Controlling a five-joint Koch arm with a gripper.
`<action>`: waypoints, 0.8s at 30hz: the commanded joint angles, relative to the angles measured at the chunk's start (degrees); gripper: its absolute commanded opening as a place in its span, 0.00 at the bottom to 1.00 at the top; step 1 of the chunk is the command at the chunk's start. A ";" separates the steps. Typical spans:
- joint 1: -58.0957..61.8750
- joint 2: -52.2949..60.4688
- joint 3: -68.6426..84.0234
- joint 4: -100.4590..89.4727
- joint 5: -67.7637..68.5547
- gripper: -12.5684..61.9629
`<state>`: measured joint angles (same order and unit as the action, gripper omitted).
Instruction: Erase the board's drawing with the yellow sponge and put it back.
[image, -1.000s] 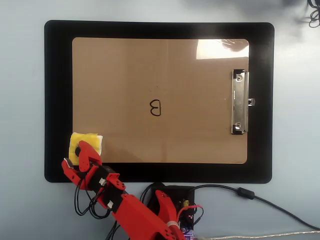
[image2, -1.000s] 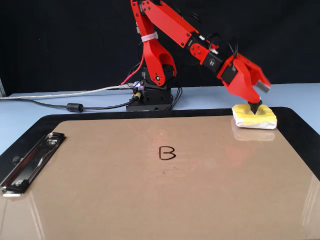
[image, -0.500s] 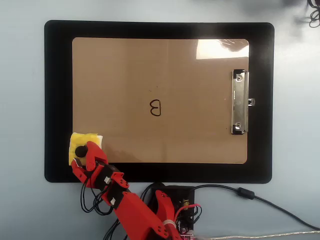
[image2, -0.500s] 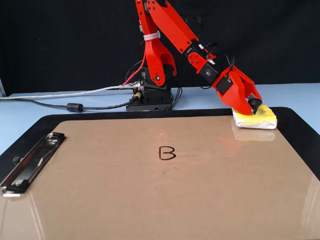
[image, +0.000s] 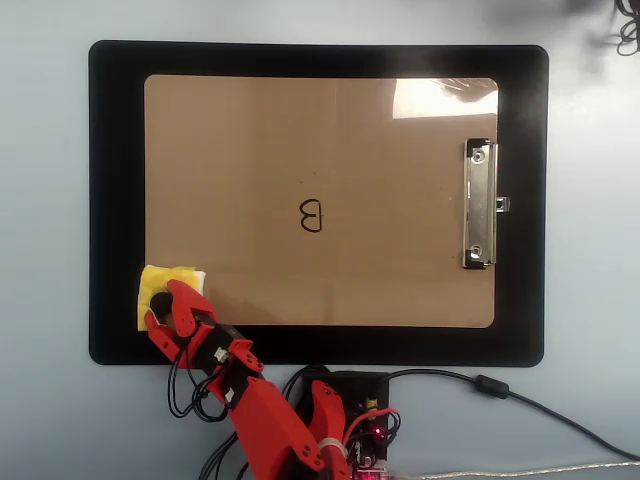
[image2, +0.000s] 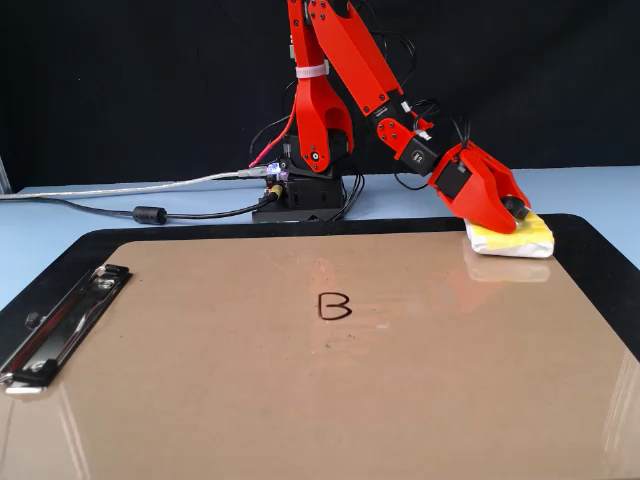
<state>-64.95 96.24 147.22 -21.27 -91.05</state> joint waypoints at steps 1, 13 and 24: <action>0.44 1.85 0.70 -0.97 1.49 0.29; 6.33 5.71 -0.44 0.00 0.79 0.06; 20.92 35.42 -20.65 61.61 -9.05 0.06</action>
<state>-44.91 128.14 129.99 31.99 -97.82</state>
